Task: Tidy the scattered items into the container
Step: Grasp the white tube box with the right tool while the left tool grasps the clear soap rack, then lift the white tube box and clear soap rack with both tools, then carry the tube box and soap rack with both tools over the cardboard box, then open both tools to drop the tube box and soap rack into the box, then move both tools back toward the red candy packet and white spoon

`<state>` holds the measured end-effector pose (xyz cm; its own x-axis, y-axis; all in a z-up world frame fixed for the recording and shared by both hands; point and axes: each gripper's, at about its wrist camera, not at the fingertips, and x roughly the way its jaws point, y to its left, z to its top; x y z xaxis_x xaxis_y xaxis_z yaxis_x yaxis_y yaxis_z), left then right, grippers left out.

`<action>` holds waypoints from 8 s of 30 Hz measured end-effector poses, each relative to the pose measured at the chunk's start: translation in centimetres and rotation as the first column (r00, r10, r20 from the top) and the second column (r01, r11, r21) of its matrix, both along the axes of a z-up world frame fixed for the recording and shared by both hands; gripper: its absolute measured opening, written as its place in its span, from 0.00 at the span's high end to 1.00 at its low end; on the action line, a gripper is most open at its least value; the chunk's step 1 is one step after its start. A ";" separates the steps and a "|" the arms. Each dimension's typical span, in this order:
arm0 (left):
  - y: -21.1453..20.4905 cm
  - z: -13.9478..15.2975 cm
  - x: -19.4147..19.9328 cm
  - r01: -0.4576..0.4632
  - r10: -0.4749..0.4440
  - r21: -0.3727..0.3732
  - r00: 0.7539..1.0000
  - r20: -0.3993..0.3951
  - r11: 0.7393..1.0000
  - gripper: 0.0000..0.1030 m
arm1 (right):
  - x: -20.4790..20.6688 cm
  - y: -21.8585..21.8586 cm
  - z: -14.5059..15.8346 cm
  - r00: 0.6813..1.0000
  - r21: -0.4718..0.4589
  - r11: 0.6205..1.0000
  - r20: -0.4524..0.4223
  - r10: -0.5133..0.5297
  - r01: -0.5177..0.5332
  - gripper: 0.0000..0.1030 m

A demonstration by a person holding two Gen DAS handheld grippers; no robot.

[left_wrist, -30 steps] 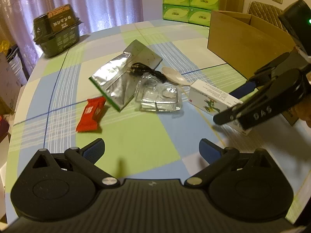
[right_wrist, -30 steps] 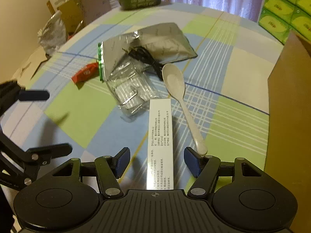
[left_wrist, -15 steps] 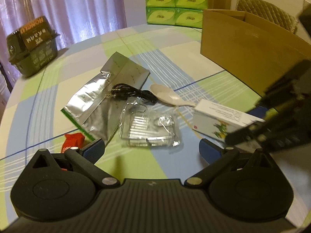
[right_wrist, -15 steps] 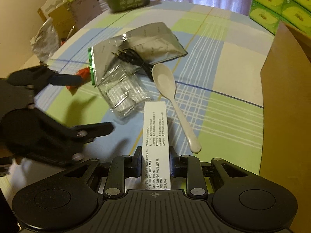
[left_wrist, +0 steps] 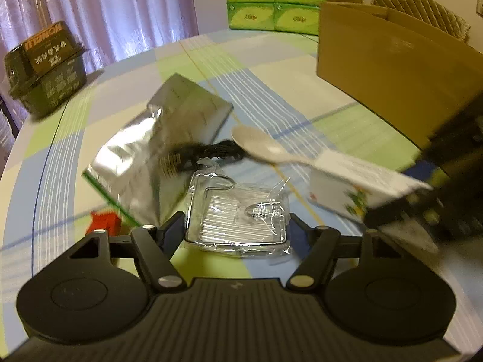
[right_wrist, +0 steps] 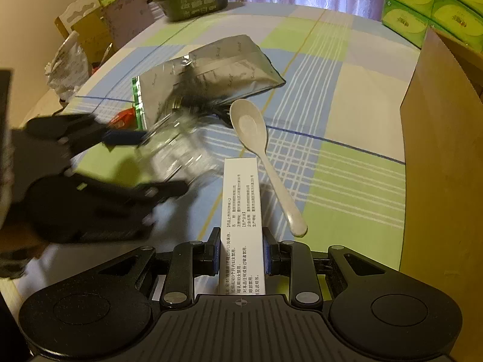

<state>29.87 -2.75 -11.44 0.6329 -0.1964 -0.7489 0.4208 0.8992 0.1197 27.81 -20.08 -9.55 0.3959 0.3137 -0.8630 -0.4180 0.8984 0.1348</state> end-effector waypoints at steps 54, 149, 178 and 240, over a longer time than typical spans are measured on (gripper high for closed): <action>2.3 0.3 -11.3 -0.100 0.098 -0.030 0.994 -0.055 0.995 0.34 | -0.1 1.7 -1.3 0.997 -0.074 0.995 0.037 0.062 -0.059 0.72; -24.3 12.9 -7.1 0.306 -0.292 -0.121 0.949 0.121 0.944 0.36 | -11.1 -25.2 13.0 0.806 0.193 0.866 0.316 -0.500 0.461 0.72; -21.8 12.4 -8.1 0.257 -0.244 -0.124 0.964 0.111 0.958 0.34 | -10.4 -23.8 12.9 0.820 0.191 0.881 0.324 -0.473 0.433 0.72; -2.0 11.4 -15.9 -0.152 0.159 -0.168 0.987 0.031 0.974 0.20 | -13.4 -10.1 18.0 0.852 0.192 0.963 0.457 -0.257 0.187 0.07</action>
<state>13.97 -4.74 -0.09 0.6969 -0.2114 -0.6853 0.2717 0.9622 -0.0204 14.41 -30.16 8.46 0.8182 0.2679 -0.5086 -0.2536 0.9622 0.0989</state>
